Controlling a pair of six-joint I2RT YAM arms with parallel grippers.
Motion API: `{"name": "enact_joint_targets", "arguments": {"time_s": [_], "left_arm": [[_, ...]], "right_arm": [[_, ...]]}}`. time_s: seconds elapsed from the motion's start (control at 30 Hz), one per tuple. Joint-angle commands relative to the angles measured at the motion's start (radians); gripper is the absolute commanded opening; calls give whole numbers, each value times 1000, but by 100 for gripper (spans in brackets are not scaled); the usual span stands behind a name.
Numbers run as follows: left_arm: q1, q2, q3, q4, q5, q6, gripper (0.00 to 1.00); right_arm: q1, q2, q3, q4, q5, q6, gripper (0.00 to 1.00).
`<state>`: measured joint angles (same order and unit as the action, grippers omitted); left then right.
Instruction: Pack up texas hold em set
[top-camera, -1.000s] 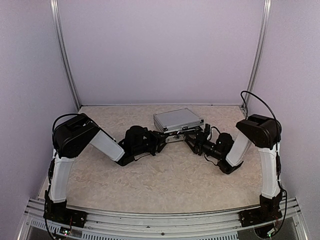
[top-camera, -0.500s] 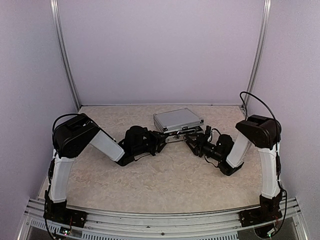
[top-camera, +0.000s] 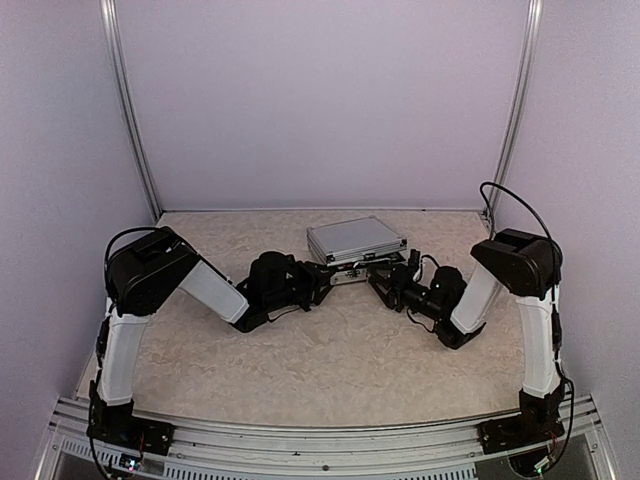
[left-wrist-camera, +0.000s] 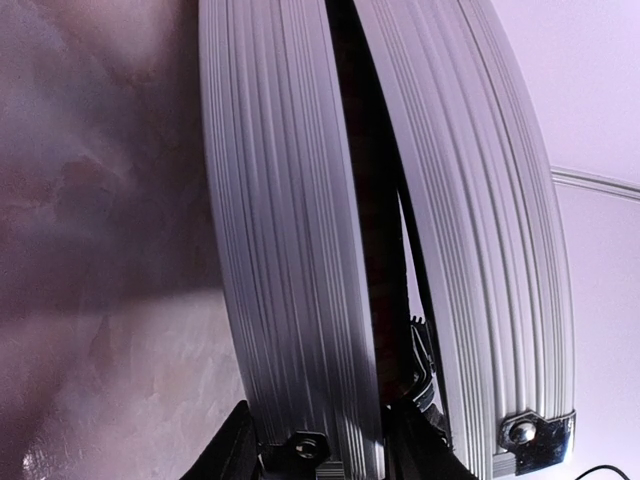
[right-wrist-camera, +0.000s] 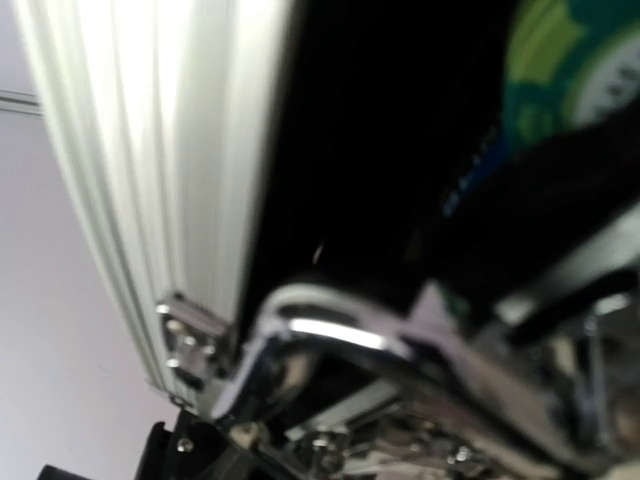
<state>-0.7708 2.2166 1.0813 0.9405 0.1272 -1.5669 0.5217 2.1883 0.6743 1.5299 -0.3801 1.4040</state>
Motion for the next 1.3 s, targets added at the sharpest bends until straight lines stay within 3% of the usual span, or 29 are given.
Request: {"name": "enact_joint_targets", "arguments": {"time_s": [0.0,0.67,1.0,1.27], "left_arm": [[7,-144,41,317,3,5,38],[7,-149,42,314,2,5,38],[7,-153,31,314,3,9,38],[6,-147,28,321,3,5,38]], "right_arm": [[13,-36,-8,-45,15,-17,55],[14,-62,28,-194,72,-1,51],[14,-8,45,-39,48,57,45],[13,5,53,-10,31,67,42]]}}
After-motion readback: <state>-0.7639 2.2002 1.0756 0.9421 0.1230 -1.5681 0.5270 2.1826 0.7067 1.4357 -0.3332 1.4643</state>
